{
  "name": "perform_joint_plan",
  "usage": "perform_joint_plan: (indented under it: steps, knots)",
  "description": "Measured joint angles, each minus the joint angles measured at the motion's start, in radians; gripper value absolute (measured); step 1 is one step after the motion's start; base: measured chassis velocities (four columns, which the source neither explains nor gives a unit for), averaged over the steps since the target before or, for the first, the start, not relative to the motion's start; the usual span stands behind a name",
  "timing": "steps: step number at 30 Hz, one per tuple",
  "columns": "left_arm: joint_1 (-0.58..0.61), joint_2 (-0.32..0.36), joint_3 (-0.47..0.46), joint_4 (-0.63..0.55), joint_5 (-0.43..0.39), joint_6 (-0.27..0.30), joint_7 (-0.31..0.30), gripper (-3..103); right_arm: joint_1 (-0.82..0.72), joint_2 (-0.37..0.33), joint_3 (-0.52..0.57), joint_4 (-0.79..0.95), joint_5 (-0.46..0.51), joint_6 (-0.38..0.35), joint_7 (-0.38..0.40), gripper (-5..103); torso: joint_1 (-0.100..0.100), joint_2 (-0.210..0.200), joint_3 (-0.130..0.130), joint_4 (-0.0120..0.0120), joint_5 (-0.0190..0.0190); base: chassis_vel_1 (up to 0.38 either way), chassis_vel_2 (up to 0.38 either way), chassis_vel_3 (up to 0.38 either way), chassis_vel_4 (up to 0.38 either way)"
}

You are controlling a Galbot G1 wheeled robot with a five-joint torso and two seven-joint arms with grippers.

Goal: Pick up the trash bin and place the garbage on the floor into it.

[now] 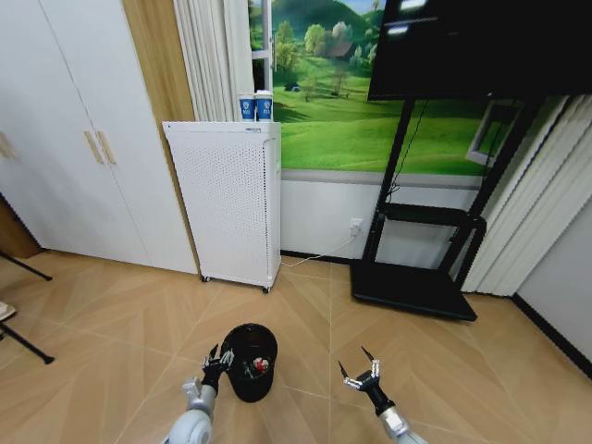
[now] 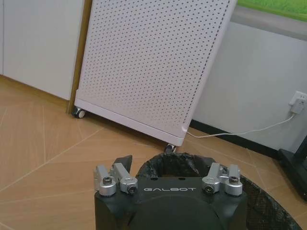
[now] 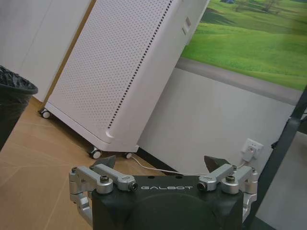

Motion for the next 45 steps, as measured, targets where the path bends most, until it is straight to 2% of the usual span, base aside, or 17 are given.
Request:
perform_joint_plan:
  steps: [1,3,4,6,8,10,12,13,17,20,24,26,32,40,45]
  knots:
    - [0.000,0.000,0.000,0.000,0.000,0.000,0.000,76,0.000,0.000,0.000,0.000,0.000,0.000,0.000,100,0.000,0.000,0.000,0.0000,0.0000,0.000,0.000,0.000,0.000]
    - [0.005,0.023,-0.017,-0.034,0.058,0.039,-0.061,86,-0.011,-0.010,0.028,0.010,0.004,0.000,0.013,100,0.000,0.000,0.000,0.0000,-0.0001,0.000,0.000,0.000,0.000]
    - [0.005,0.023,-0.017,-0.034,0.058,0.039,-0.061,86,-0.011,-0.010,0.028,0.010,0.004,0.000,0.013,100,0.000,0.000,0.000,0.0000,-0.0001,0.000,0.000,0.000,0.000]
    - [0.011,0.051,-0.041,-0.078,0.095,0.088,-0.109,97,-0.008,-0.026,0.041,0.027,0.043,0.000,0.017,100,0.000,0.000,0.000,0.0005,0.0001,0.000,0.000,0.000,0.000]
    - [0.012,0.064,-0.048,-0.098,0.102,0.103,-0.127,98,-0.005,-0.033,0.045,0.030,0.056,0.000,0.017,100,0.000,0.000,0.000,0.0005,0.0001,0.000,0.000,0.000,0.000]
    - [0.023,0.098,-0.073,-0.167,0.090,0.168,-0.165,100,-0.001,-0.052,0.061,0.040,0.071,0.000,0.012,100,0.000,0.000,0.000,0.0004,0.0002,0.000,0.000,0.000,0.000]
    - [0.032,0.111,-0.085,-0.197,0.065,0.190,-0.171,100,-0.003,-0.061,0.069,0.047,0.076,0.000,0.011,100,0.000,0.000,0.000,0.0004,0.0002,0.000,0.000,0.000,0.000]
    - [0.044,0.121,-0.100,-0.230,0.032,0.194,-0.164,100,-0.009,-0.069,0.079,0.059,0.082,-0.001,0.010,100,0.000,0.000,0.000,0.0006,0.0000,0.000,0.000,0.000,0.000]
    - [0.074,0.149,-0.136,-0.285,0.005,0.198,-0.151,100,-0.031,-0.085,0.107,0.090,0.095,-0.001,0.005,100,0.001,0.003,0.002,0.0002,0.0002,0.000,0.000,0.000,0.000]
    - [0.152,0.198,-0.207,-0.368,-0.013,0.205,-0.156,100,-0.072,-0.111,0.158,0.134,0.110,-0.002,0.005,100,0.006,0.019,0.013,0.0003,0.0001,0.000,0.000,0.000,0.000]
    - [0.204,0.229,-0.257,-0.399,-0.019,0.206,-0.155,100,-0.087,-0.128,0.187,0.157,0.124,-0.002,0.006,100,0.009,0.031,0.021,0.0004,0.0001,0.000,0.000,0.000,0.000]
    - [0.244,0.255,-0.317,-0.421,-0.026,0.206,-0.156,100,-0.089,-0.142,0.217,0.172,0.138,-0.003,0.007,100,0.014,0.044,0.031,0.0006,0.0001,0.000,0.000,0.000,0.000]
    - [0.290,0.275,-0.389,-0.461,-0.057,0.213,-0.160,100,-0.103,-0.150,0.247,0.193,0.145,-0.003,0.006,100,0.022,0.070,0.048,0.0005,0.0001,0.000,0.000,0.000,0.000]
    - [0.317,0.295,-0.416,-0.472,-0.040,0.216,-0.113,100,-0.142,-0.151,0.287,0.215,0.141,-0.003,0.005,100,0.034,0.100,0.066,0.0004,0.0001,0.000,0.000,0.000,0.000]
    - [0.316,0.301,-0.414,-0.472,-0.039,0.215,-0.106,100,-0.163,-0.154,0.311,0.219,0.140,-0.003,0.002,100,0.038,0.111,0.073,0.0004,0.0000,0.000,0.000,0.000,0.000]
